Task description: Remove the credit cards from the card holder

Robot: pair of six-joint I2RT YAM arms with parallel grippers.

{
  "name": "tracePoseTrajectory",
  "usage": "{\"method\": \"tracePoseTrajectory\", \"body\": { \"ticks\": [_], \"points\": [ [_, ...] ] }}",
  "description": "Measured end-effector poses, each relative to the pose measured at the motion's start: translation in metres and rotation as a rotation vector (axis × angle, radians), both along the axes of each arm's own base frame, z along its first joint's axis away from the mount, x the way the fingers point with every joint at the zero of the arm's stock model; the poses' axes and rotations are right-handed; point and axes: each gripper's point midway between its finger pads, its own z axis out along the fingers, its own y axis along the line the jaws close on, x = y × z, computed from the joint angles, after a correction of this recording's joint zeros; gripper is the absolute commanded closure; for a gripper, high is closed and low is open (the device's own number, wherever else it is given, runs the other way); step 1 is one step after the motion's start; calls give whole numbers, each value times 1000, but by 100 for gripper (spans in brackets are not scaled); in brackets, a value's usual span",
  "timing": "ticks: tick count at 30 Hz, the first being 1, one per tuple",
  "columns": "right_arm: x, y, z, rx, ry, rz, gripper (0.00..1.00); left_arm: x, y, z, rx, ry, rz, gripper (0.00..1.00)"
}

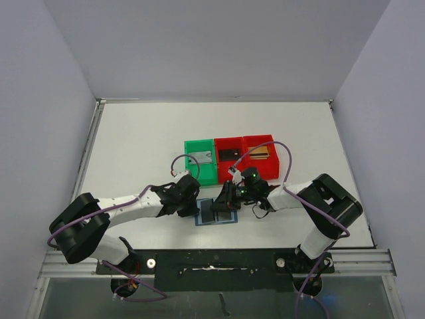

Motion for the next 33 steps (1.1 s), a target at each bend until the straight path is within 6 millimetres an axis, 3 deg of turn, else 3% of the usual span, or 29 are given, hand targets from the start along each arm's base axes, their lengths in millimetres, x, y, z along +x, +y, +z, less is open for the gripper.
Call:
{"method": "tracePoseTrajectory", "body": {
  "ticks": [12,18,33],
  "points": [
    [0,-1,0,3,8,-5,90,0,0,0,0,0,0,99],
    [0,-7,3,7,3,-14,89,0,0,0,-1,0,0,99],
    [2,-22,3,-20,-4,-34,99,0,1,1,4,-2,4,99]
  ]
}}
